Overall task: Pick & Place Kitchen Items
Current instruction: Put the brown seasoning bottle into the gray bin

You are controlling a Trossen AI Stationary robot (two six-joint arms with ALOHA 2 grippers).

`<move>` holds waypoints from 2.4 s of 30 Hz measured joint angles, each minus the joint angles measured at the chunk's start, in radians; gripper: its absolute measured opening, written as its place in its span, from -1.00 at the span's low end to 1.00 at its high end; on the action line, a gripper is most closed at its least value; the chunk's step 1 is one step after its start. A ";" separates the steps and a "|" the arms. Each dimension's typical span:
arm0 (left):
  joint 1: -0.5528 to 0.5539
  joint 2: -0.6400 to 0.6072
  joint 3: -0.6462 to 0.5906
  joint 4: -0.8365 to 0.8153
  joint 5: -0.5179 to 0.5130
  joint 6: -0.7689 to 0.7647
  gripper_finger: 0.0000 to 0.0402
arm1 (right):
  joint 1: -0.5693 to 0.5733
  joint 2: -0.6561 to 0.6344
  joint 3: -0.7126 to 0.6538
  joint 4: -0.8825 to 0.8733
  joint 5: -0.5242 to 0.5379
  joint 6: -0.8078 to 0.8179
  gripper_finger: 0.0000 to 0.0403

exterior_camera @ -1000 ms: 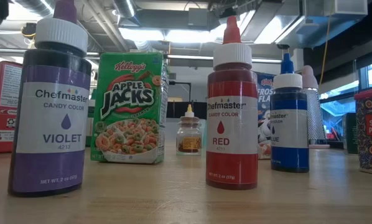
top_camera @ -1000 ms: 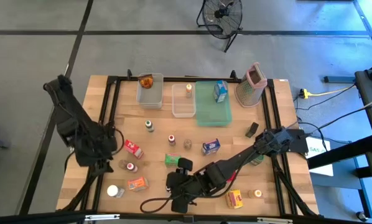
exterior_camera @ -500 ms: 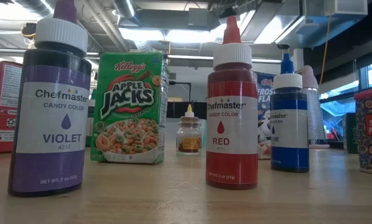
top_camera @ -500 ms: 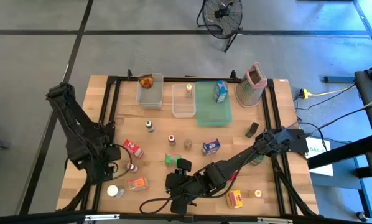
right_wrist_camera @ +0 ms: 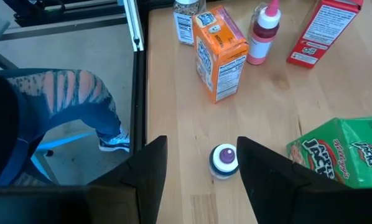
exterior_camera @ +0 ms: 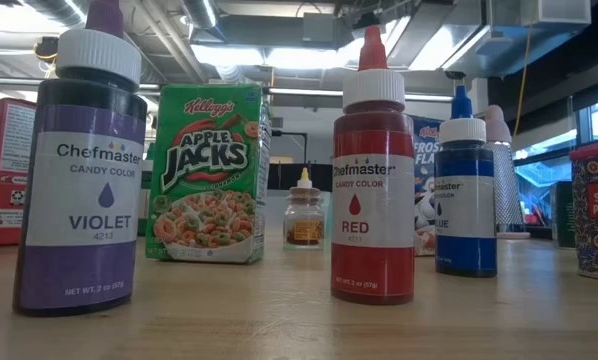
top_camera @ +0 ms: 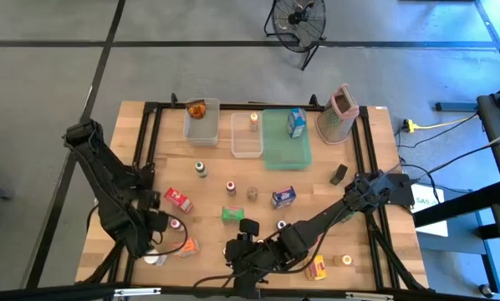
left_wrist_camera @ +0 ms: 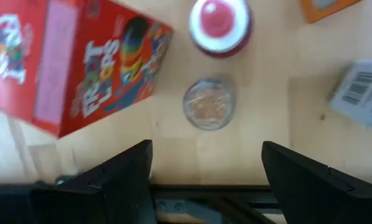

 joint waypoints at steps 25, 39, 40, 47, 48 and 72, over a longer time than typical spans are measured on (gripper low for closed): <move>0.018 0.000 0.000 0.028 -0.061 -0.452 0.49 | 0.000 -0.001 0.000 -0.003 -0.004 -0.031 -0.03; 0.127 -0.006 -0.081 0.032 0.059 -0.386 0.49 | 0.003 -0.001 0.000 -0.007 -0.012 -0.061 -0.03; 0.131 -0.008 -0.082 0.039 0.059 -0.375 0.49 | 0.004 -0.001 0.000 -0.007 -0.013 -0.064 -0.03; 0.147 -0.013 -0.082 0.159 0.079 -0.294 0.49 | 0.004 -0.001 0.000 -0.010 -0.013 -0.064 -0.03; 0.147 -0.013 -0.082 0.159 0.079 -0.294 0.49 | 0.004 -0.001 0.000 -0.011 -0.012 -0.064 -0.03; 0.201 -0.016 -0.176 0.256 0.117 -0.233 0.49 | 0.004 -0.001 0.000 -0.010 -0.011 -0.067 -0.03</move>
